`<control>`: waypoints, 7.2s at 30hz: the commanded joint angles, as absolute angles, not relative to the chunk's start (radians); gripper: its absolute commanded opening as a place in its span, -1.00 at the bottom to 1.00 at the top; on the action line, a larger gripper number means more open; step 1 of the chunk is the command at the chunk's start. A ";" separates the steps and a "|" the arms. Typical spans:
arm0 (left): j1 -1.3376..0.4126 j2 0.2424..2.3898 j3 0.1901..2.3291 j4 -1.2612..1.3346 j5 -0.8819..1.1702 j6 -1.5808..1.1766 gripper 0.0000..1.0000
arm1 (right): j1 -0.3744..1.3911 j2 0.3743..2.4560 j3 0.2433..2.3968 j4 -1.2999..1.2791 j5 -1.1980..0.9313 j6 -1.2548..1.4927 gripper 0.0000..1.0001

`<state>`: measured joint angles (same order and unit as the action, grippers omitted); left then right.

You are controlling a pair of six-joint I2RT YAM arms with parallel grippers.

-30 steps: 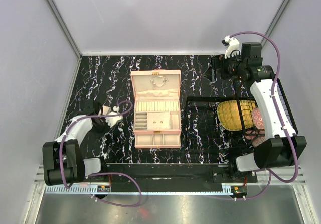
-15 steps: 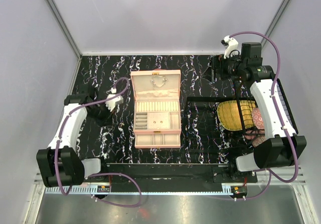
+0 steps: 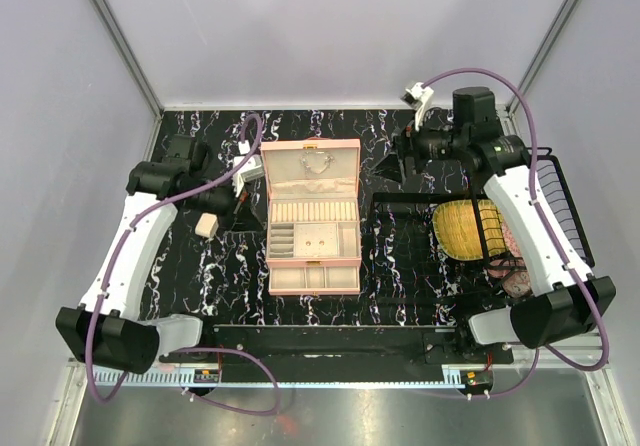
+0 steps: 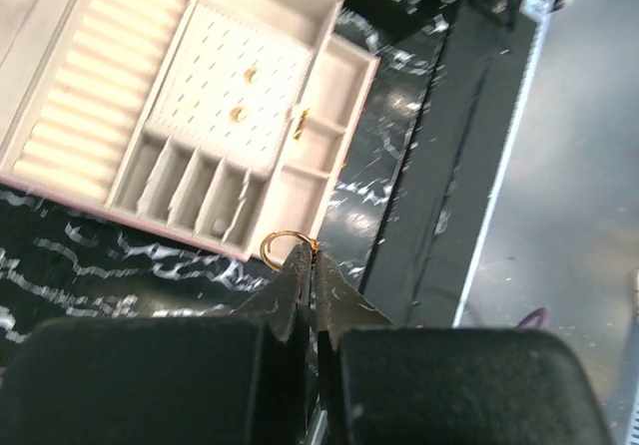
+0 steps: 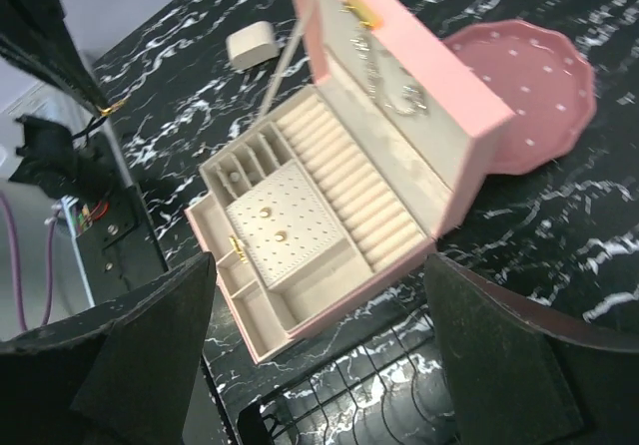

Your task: Organize the mixed jewelry

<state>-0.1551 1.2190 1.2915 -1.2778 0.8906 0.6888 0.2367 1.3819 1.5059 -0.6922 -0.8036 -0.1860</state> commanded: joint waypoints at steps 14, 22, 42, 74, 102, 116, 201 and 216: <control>-0.308 1.380 1.637 -1.273 1.405 0.488 -1.00 | 0.524 1.376 1.601 -0.609 -0.910 -0.271 0.48; -0.325 1.410 1.658 -1.272 1.485 0.468 -1.00 | 0.612 1.393 1.660 -0.710 -0.876 -0.422 0.37; -0.364 1.381 1.612 -1.272 1.457 0.439 -1.00 | 0.814 1.505 1.804 -0.893 -0.802 -0.638 -0.08; -0.385 1.368 1.580 -1.270 1.427 0.451 -1.00 | 0.884 1.522 1.838 -0.940 -0.767 -0.683 -0.59; -0.383 1.160 1.462 -0.896 1.145 0.295 0.05 | 0.893 1.433 1.721 -0.862 -0.572 -0.612 -1.00; -0.417 1.060 1.282 -0.583 0.936 0.166 0.07 | 0.894 1.488 1.781 -0.810 -0.589 -0.502 -1.00; -0.448 1.071 1.252 -0.549 0.968 0.115 -1.00 | 0.887 1.457 1.740 -0.779 -0.531 -0.497 -1.00; -0.379 1.068 1.236 -0.489 0.815 0.069 -1.00 | 0.877 1.421 1.712 -0.758 -0.416 -0.502 -0.05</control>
<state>-0.4007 1.0710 1.2476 -0.5667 0.8829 0.1028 0.8833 1.4734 1.7187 -0.8040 -0.4740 -0.4992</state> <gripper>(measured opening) 0.063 0.453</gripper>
